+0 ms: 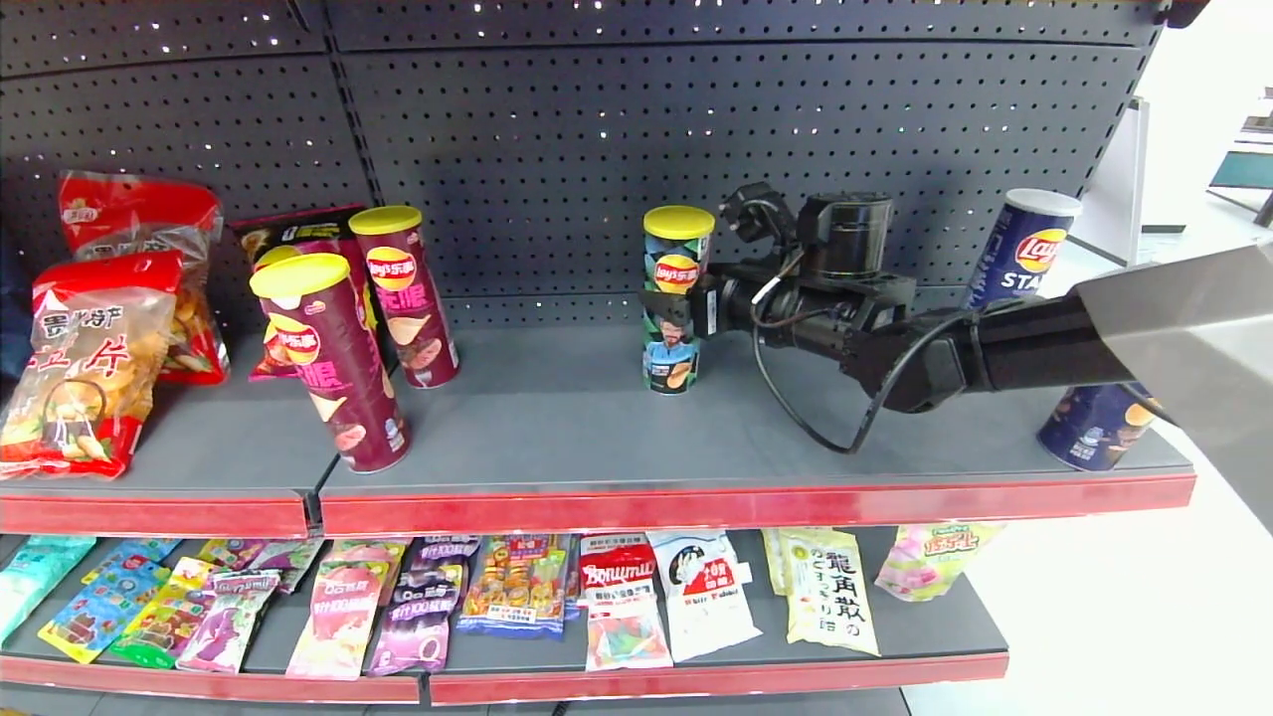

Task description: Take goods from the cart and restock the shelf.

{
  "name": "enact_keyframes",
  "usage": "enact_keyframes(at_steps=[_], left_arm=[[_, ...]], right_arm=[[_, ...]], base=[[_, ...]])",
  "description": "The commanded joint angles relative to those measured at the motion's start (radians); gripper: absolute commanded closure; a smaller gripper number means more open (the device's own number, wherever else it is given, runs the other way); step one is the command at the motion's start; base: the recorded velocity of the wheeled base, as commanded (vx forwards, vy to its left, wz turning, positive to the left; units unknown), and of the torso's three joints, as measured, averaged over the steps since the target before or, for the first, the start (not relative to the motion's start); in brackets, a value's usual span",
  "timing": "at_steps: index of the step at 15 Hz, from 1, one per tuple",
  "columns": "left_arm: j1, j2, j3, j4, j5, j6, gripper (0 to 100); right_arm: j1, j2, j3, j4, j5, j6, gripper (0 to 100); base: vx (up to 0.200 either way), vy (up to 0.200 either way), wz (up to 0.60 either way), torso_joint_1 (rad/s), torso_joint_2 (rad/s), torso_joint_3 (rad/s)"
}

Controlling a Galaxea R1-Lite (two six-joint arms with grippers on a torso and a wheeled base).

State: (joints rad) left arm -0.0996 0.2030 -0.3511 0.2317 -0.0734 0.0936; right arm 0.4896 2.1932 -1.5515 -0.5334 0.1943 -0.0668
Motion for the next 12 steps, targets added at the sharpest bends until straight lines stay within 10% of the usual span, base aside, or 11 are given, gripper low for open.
enact_keyframes(at_steps=[1, 8, 9, 12], left_arm=[[0.000, 0.004, -0.002, 0.000, 0.000, 0.000, 100], [0.000, 0.004, 0.001, 0.001, 0.000, 0.001, 100], [0.000, 0.004, 0.001, 0.001, 0.000, 0.001, 100], [0.000, 0.003, 0.001, 0.001, 0.000, 0.001, 100]], right_arm=[[0.001, 0.025, -0.033, 0.000, -0.001, -0.001, 0], [0.003, 0.063, -0.099, 0.006, -0.026, -0.005, 0], [0.001, 0.072, -0.110, 0.004, -0.027, -0.005, 100], [0.004, 0.072, -0.114, 0.006, -0.026, -0.005, 100]], base=[[0.000, 0.000, 0.00, 0.000, 0.00, 0.000], [0.000, 0.000, 0.00, 0.000, 0.00, 0.000], [0.000, 0.000, 0.00, 0.000, 0.00, 0.000], [0.000, 0.000, 0.00, 0.000, 0.00, 0.000]])
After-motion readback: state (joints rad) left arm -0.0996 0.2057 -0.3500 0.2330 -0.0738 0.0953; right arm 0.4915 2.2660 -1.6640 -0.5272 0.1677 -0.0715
